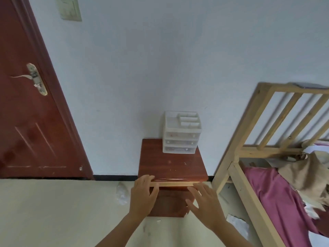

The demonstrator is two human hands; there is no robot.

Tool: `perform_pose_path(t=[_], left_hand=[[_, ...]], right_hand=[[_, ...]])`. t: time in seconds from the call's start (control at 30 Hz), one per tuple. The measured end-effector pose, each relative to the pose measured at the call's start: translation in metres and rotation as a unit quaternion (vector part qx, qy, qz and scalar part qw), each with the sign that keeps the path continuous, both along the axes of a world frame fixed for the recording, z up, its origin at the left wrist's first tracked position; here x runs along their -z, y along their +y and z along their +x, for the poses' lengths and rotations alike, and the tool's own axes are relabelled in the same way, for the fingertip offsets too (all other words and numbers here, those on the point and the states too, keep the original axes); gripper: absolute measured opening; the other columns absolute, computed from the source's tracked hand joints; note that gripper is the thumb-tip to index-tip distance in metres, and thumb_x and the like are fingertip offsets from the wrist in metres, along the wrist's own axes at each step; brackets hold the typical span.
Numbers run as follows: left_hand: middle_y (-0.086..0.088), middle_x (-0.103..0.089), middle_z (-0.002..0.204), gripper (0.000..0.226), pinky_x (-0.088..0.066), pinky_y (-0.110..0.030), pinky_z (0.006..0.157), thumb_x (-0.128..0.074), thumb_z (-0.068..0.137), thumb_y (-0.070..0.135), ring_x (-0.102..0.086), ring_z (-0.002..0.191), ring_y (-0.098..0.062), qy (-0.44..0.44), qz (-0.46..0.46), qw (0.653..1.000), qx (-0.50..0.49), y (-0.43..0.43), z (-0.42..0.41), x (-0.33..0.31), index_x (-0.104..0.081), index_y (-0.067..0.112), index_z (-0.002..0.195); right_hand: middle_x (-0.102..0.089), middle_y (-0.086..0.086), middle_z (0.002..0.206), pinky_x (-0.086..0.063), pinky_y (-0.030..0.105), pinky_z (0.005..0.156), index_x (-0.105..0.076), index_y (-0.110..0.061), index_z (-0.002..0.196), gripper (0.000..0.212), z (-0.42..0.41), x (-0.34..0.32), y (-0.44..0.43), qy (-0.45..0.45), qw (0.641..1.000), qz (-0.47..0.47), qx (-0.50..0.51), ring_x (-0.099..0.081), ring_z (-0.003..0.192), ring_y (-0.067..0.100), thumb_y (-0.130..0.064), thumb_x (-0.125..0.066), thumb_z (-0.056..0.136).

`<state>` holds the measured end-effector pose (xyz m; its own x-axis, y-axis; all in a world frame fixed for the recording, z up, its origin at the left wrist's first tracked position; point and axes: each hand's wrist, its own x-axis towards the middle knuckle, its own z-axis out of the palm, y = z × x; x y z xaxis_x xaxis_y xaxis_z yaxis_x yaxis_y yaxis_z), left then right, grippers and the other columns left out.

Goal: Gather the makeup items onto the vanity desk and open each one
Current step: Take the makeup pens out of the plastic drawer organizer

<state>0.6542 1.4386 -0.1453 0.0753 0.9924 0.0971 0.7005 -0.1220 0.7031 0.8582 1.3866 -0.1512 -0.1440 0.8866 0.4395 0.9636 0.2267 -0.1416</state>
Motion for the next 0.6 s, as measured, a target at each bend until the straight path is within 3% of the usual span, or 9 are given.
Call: perform_pose_path(t=[0.27, 0.43, 0.6], left_hand=[[-0.005, -0.057, 0.127, 0.055, -0.040, -0.033, 0.101, -0.036, 0.080, 0.044, -0.049, 0.119, -0.020, -0.014, -0.038, 0.996, -0.073, 0.055, 0.077, 0.009, -0.055, 0.012, 0.121], [-0.007, -0.053, 0.131, 0.035, -0.036, -0.036, 0.106, -0.048, 0.092, 0.026, -0.047, 0.122, -0.022, -0.025, -0.057, 0.987, -0.150, 0.090, 0.122, 0.001, -0.052, 0.012, 0.125], [-0.007, -0.055, 0.128, 0.034, -0.040, -0.026, 0.094, -0.049, 0.093, 0.024, -0.049, 0.110, -0.015, -0.065, -0.100, 0.973, -0.195, 0.089, 0.142, 0.014, -0.052, 0.011, 0.124]], right_hand=[[-0.071, -0.002, 0.093, -0.057, 0.035, 0.070, -0.067, -0.022, 0.091, 0.068, 0.107, 0.002, 0.081, -0.037, 0.998, -0.039, 0.035, -0.059, 0.097, 0.019, -0.050, -0.006, 0.094], [-0.072, 0.002, 0.092, -0.057, 0.037, 0.068, -0.071, -0.019, 0.089, 0.047, 0.149, -0.012, 0.132, -0.032, 0.992, -0.124, 0.003, -0.070, 0.088, 0.023, -0.046, -0.034, 0.084], [-0.071, -0.003, 0.090, -0.057, 0.032, 0.067, -0.071, -0.022, 0.089, 0.042, 0.161, -0.001, 0.159, -0.038, 0.979, -0.193, -0.052, -0.069, 0.086, 0.018, -0.046, -0.038, 0.076]])
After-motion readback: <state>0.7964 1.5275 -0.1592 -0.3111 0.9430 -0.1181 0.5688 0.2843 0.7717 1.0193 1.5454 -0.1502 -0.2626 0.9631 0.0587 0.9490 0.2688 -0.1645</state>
